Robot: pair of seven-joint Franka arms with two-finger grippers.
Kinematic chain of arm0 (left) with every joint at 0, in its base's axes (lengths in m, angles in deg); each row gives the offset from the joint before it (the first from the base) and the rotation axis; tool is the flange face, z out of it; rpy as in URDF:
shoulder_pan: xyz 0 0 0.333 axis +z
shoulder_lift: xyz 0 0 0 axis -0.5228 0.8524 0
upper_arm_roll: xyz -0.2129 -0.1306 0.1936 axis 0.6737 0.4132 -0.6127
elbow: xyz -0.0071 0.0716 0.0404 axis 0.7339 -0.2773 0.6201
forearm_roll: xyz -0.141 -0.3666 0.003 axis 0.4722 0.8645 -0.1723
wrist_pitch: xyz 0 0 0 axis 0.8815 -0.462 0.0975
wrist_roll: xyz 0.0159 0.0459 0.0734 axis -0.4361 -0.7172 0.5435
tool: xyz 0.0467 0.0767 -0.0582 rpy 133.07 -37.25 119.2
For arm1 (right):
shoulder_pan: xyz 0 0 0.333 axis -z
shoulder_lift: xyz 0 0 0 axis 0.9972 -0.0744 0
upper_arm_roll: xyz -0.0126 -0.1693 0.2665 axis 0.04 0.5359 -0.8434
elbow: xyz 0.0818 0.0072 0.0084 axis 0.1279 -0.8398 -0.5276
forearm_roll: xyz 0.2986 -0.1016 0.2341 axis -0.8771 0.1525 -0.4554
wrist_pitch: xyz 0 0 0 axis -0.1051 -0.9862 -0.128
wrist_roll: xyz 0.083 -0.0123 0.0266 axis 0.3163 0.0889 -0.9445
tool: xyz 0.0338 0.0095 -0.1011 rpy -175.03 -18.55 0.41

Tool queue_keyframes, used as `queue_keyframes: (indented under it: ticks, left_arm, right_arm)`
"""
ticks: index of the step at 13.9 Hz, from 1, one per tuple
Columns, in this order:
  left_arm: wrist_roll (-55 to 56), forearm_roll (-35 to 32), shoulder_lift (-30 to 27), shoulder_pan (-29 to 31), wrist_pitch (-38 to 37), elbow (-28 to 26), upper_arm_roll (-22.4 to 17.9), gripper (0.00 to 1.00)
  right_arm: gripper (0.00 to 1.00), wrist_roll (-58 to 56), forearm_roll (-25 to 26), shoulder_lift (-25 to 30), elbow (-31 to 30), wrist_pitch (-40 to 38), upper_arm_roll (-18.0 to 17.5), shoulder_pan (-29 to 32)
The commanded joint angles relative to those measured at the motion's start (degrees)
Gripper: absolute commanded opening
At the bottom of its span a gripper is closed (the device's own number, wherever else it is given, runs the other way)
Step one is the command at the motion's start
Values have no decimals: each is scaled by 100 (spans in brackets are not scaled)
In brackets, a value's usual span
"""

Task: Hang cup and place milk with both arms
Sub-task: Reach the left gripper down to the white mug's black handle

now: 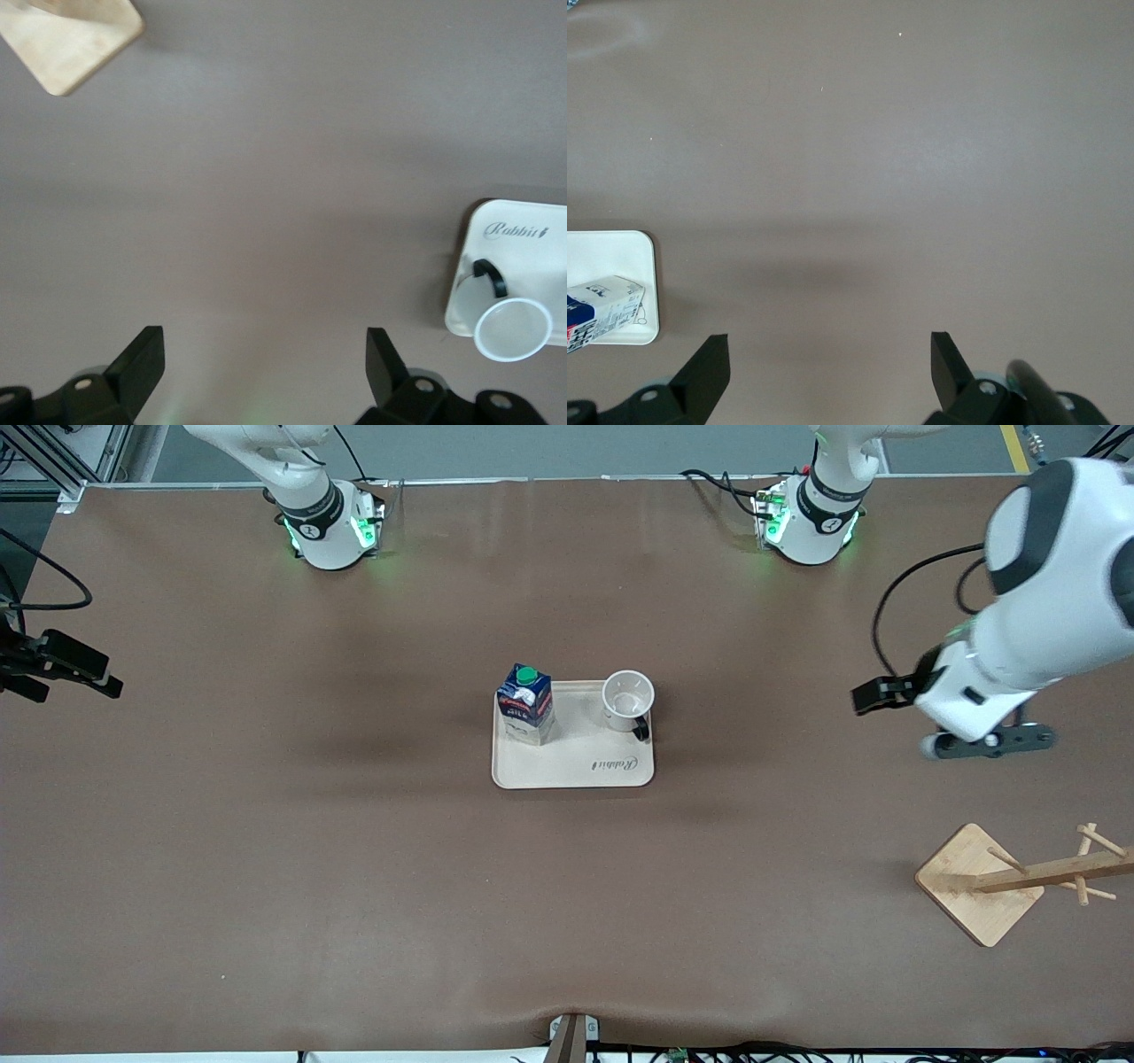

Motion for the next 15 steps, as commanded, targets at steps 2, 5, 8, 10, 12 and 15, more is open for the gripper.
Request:
queue_keyframes:
  ticks: [2, 5, 8, 10, 12, 15]
  left_arm:
    - [830, 65, -128, -27, 800, -736, 486, 100]
    - [1131, 65, -84, -27, 1398, -1158, 864, 100]
    - [1473, 83, 47, -71, 1812, -1431, 1120, 100]
    - [1780, 83, 135, -150, 2110, -1642, 1287, 100]
    - [2027, 83, 249, -368, 2400, -1844, 1305, 100]
    - [2633, 83, 477, -782, 2832, -2003, 1305, 100]
  right_arm:
    - [100, 63, -20, -6, 22, -48, -6, -9]
    - [100, 71, -28, -103, -22, -48, -6, -9]
    - [100, 63, -28, -173, -66, -83, -6, -27]
    - [100, 71, -28, -182, -66, -83, -6, -27]
    - [100, 72, -28, -182, -83, -101, -6, -27]
    - [100, 63, -28, -191, -83, -154, -6, -35]
